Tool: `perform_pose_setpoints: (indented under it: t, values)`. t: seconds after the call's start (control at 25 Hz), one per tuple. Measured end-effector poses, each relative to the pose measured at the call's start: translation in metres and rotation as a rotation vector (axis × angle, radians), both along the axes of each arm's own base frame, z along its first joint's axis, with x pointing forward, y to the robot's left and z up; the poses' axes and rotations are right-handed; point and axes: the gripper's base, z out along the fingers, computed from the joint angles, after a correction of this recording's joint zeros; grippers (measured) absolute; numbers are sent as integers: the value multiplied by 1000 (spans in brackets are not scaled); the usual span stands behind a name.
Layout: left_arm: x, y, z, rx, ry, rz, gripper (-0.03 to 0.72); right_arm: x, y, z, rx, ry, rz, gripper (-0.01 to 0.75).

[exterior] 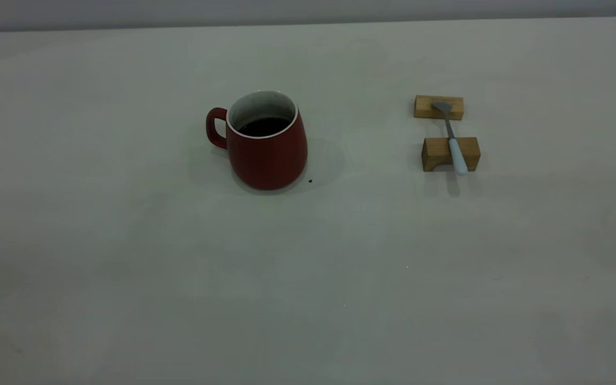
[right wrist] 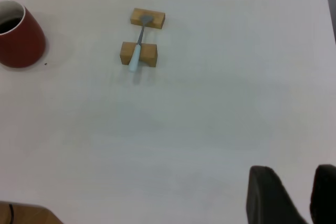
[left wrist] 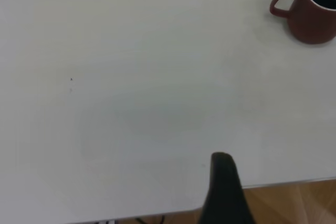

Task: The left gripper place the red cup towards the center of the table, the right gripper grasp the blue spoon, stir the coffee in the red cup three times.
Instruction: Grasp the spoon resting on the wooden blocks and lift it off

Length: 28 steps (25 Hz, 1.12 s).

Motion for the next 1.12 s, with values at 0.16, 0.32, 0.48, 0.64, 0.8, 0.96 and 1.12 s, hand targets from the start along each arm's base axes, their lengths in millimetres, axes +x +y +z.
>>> perform_pose_setpoints:
  t: [0.16, 0.32, 0.48, 0.64, 0.8, 0.96, 1.12]
  values:
    - [-2, 0, -3, 1, -1, 1, 594, 0, 0, 0, 0, 0, 0, 241]
    - [-2, 0, -3, 1, -2, 1, 594, 0, 0, 0, 1, 0, -1, 241]
    - [-2, 0, -3, 0, -1, 1, 594, 0, 0, 0, 1, 0, -1, 241]
    - [-2, 0, -3, 1, -1, 2, 594, 0, 0, 0, 1, 0, -1, 241]
    - [-2, 0, -3, 0, -1, 2, 594, 0, 0, 0, 0, 0, 0, 241]
    - [-2, 0, -3, 0, -1, 2, 594, 0, 0, 0, 0, 0, 0, 241]
    - [-2, 0, -3, 0, -1, 2, 594, 0, 0, 0, 7, 1, -5, 241]
